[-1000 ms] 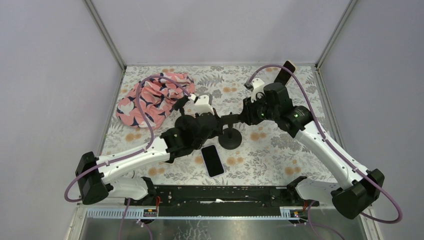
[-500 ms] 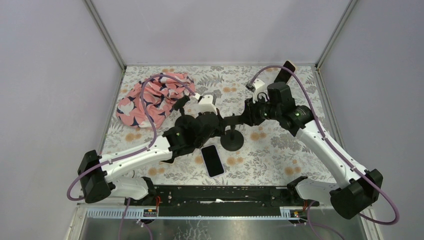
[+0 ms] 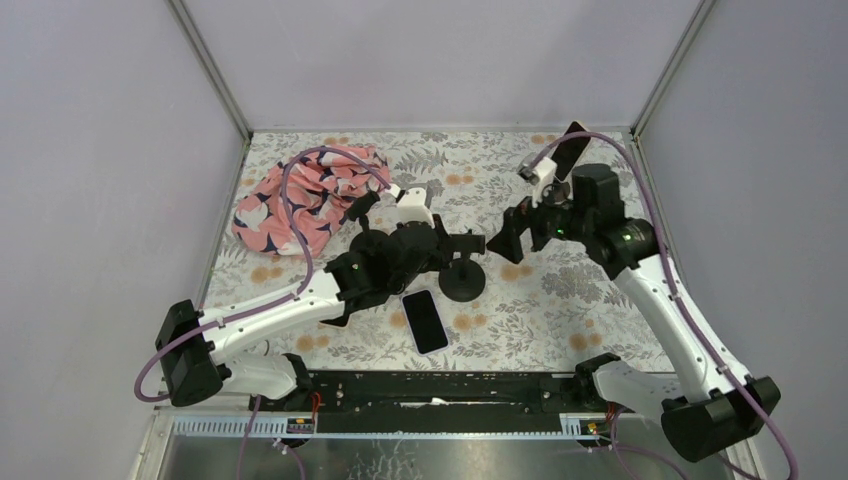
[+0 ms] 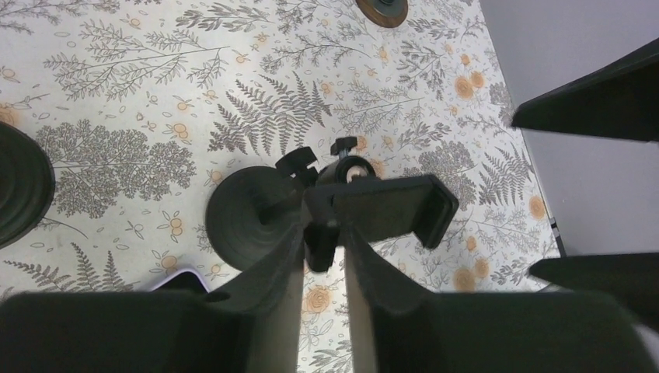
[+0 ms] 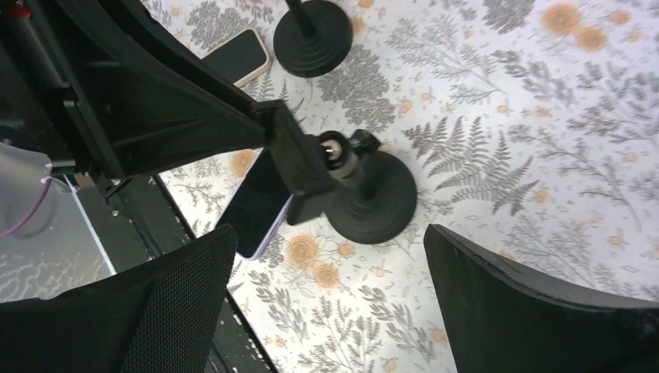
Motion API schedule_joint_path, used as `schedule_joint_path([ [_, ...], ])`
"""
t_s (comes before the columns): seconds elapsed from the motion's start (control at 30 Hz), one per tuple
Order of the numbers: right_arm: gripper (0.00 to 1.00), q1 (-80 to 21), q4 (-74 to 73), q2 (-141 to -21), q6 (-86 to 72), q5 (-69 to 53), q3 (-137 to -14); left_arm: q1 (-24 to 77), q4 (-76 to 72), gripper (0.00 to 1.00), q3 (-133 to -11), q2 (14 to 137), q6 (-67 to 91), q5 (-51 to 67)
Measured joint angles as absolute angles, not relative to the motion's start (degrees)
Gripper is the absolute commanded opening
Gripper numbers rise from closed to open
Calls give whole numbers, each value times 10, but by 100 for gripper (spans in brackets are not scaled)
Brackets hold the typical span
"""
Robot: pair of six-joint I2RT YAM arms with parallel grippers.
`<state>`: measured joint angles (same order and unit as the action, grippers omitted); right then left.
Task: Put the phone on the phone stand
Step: Adjust the phone stand at the center of the board, then pick up the phone at the center of the board.
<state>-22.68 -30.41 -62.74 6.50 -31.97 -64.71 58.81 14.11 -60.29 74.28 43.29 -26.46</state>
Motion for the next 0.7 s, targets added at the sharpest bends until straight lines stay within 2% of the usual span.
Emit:
schedule_joint_path([
  [0.17, 100, -156, -330, -582, 135, -393, -634, 588, 129, 62, -603, 728, 433, -251],
  [0.33, 100, -146, -358, -546, 197, -446, -592, 588, 102, 73, -602, 672, 429, -227],
  [0.5, 100, -145, -395, -544, 268, -509, -553, 588, 75, 94, -565, 590, 404, -194],
  [0.7, 100, -145, -450, -550, 394, -606, -490, 587, 83, 98, -425, 470, 413, -164],
])
